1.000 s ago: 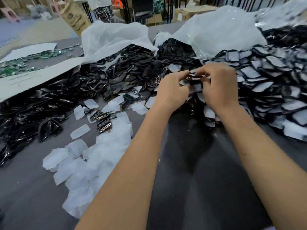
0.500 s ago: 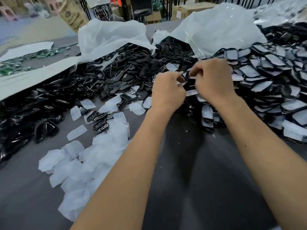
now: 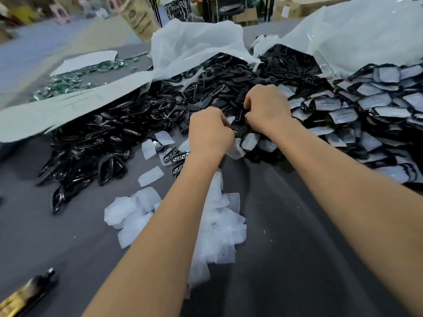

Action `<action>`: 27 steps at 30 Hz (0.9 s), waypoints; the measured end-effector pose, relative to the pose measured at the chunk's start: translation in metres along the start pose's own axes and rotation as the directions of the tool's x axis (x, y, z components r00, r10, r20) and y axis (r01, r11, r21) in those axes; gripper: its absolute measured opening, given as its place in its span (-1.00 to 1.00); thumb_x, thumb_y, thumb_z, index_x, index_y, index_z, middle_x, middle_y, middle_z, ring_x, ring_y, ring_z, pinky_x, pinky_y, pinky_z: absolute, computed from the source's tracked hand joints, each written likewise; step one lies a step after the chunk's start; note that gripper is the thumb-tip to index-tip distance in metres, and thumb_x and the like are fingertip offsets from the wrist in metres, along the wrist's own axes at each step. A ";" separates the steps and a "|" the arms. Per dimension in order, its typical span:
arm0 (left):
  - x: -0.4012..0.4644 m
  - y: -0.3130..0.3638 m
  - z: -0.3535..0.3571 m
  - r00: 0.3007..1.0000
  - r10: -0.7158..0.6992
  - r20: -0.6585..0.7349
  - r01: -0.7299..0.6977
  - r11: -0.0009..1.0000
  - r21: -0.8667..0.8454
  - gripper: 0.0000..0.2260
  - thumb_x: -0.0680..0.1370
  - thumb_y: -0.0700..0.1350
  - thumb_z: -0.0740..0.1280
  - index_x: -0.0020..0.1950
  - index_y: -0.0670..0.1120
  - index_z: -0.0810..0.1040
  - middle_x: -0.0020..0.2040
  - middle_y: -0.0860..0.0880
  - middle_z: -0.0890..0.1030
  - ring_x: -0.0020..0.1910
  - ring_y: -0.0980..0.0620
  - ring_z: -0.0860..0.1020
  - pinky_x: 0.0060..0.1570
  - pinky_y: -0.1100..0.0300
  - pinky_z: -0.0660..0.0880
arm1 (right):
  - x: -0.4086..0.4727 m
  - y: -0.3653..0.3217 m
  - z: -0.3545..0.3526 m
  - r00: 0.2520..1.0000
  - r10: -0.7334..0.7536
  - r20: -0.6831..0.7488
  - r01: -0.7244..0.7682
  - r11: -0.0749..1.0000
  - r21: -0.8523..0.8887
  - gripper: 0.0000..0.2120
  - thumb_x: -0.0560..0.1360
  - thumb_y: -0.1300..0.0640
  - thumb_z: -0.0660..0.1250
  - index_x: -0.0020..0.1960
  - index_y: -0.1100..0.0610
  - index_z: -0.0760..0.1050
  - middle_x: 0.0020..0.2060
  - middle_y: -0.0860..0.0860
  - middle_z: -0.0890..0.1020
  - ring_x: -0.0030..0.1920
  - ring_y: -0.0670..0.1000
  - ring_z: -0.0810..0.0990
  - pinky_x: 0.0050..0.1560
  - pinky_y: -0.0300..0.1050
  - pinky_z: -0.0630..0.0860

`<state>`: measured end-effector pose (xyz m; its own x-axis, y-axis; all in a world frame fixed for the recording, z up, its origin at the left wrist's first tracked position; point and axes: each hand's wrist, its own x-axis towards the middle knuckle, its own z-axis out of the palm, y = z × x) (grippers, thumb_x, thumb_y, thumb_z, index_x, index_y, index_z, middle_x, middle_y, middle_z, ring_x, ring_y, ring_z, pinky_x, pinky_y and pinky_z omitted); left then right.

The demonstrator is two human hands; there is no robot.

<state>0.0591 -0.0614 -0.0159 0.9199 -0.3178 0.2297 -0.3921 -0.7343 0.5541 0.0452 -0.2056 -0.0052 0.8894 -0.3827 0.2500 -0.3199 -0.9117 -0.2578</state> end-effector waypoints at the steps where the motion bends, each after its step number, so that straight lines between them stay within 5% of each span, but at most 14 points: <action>1: 0.000 -0.003 -0.002 1.000 -0.007 -0.009 0.007 1.000 -0.014 -0.79 0.38 -0.33 0.28 -0.14 -0.18 0.70 -0.14 -0.14 0.69 -0.15 -0.15 0.56 -0.06 -0.03 0.60 | 0.002 0.000 0.002 1.000 0.020 -0.008 -0.020 1.000 -0.004 -0.78 0.47 0.34 0.41 0.08 0.17 0.67 0.01 0.18 0.68 0.06 0.26 0.65 0.02 0.11 0.66; 6: 0.006 -0.022 -0.011 0.995 -0.022 -0.100 0.020 1.000 -0.016 -0.77 0.40 -0.34 0.25 -0.19 -0.04 0.61 -0.20 -0.11 0.57 -0.16 -0.18 0.44 0.05 0.10 0.50 | 0.009 -0.004 0.004 0.997 0.067 0.037 -0.067 0.998 -0.001 -0.70 0.45 0.40 0.37 0.13 0.18 0.65 0.08 0.21 0.66 0.14 0.27 0.63 0.09 0.09 0.64; 8: 0.014 -0.033 -0.013 0.983 -0.071 -0.169 0.074 0.997 0.013 -0.73 0.46 -0.31 0.26 0.02 -0.10 0.68 0.02 -0.10 0.66 0.10 -0.17 0.55 0.22 0.12 0.45 | 0.009 -0.005 0.002 0.997 0.072 0.036 -0.072 0.997 0.005 -0.73 0.46 0.39 0.37 0.09 0.17 0.67 0.05 0.20 0.68 0.11 0.25 0.65 0.09 0.11 0.65; 13: 0.031 -0.056 -0.016 0.979 -0.138 -0.151 0.179 0.937 0.301 -0.62 0.57 -0.24 0.28 0.39 -0.06 0.53 0.37 -0.10 0.50 0.41 -0.20 0.32 0.22 0.01 0.39 | -0.001 -0.011 0.003 0.997 0.064 -0.044 -0.057 0.988 0.146 -0.74 0.50 0.37 0.38 0.05 0.10 0.72 0.00 0.13 0.72 0.08 0.18 0.67 0.06 0.07 0.66; 19: 0.038 -0.059 -0.020 0.980 -0.134 -0.146 0.184 0.893 0.412 -0.71 0.57 -0.25 0.35 0.23 0.03 0.62 0.21 -0.06 0.60 0.31 -0.16 0.44 0.20 -0.06 0.34 | -0.021 -0.036 0.013 0.978 0.066 -0.200 0.030 0.894 0.447 -0.89 0.54 0.24 0.43 0.00 0.06 0.67 -0.16 -0.04 0.69 -0.11 -0.03 0.66 0.04 -0.09 0.61; 22: 0.039 -0.061 -0.028 0.973 -0.165 -0.160 0.214 0.904 0.369 -0.74 0.52 -0.28 0.36 0.15 -0.02 0.61 0.13 -0.08 0.64 0.24 -0.16 0.52 0.20 -0.03 0.37 | -0.033 -0.047 0.021 0.974 0.103 -0.204 0.059 0.750 0.658 -0.94 0.52 0.24 0.46 -0.05 0.10 0.65 -0.28 -0.09 0.65 -0.28 -0.12 0.64 -0.07 -0.12 0.64; 27: 0.029 -0.061 -0.039 0.978 -0.137 -0.159 0.177 0.945 0.275 -0.72 0.42 -0.23 0.38 0.13 -0.09 0.56 0.04 -0.12 0.63 0.08 -0.19 0.58 -0.01 0.01 0.50 | -0.058 -0.060 0.038 0.990 0.143 0.017 -0.066 0.342 0.938 -0.90 0.54 0.29 0.46 0.02 0.16 0.62 -0.20 0.09 0.69 -0.34 -0.04 0.69 -0.30 -0.20 0.55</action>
<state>0.1105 -0.0022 -0.0120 0.9541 -0.1148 0.2766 -0.2100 -0.9150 0.3446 0.0250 -0.1228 -0.0398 0.8397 -0.5070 0.1946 0.1386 -0.1465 -0.9795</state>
